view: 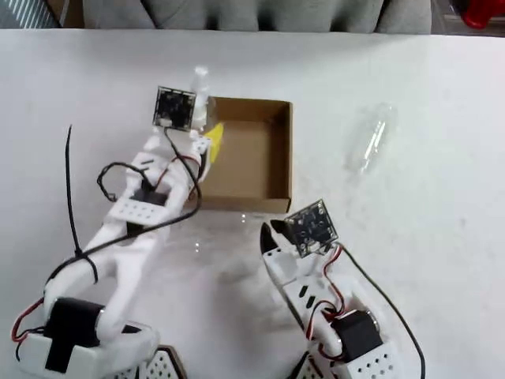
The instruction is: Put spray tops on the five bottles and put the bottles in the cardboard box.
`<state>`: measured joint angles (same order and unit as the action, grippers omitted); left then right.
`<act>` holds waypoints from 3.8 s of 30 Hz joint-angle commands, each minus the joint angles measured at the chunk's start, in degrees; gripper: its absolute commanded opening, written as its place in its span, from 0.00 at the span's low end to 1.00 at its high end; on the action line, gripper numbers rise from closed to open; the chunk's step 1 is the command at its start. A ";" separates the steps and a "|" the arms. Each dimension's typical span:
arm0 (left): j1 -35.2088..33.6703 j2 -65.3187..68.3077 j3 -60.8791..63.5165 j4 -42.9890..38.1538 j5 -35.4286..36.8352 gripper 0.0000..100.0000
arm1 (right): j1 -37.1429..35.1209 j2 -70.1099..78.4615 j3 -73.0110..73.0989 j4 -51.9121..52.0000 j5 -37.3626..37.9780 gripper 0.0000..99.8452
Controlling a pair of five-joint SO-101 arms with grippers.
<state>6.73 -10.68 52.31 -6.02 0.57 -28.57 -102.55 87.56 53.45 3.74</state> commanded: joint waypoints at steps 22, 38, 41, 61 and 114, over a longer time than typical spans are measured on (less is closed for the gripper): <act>-2.59 10.42 -6.15 -8.18 -0.26 0.02 | -0.22 -0.04 -2.81 0.22 0.70 0.02; -3.56 12.09 -6.15 -8.26 -0.70 0.02 | -0.13 -0.40 -2.20 -0.04 0.70 0.02; -3.82 12.09 -6.15 -8.18 -0.70 0.04 | -0.04 -0.40 -2.20 -0.04 0.70 0.02; -3.91 11.82 -3.52 -8.44 -0.26 0.35 | 0.04 -0.40 -2.02 -0.13 0.70 0.02; -5.49 -49.63 8.26 56.88 -2.20 0.46 | 2.59 -0.04 -1.85 -0.13 0.79 0.02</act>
<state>1.98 -54.20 61.45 41.98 2.07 -26.37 -102.55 87.56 53.54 3.82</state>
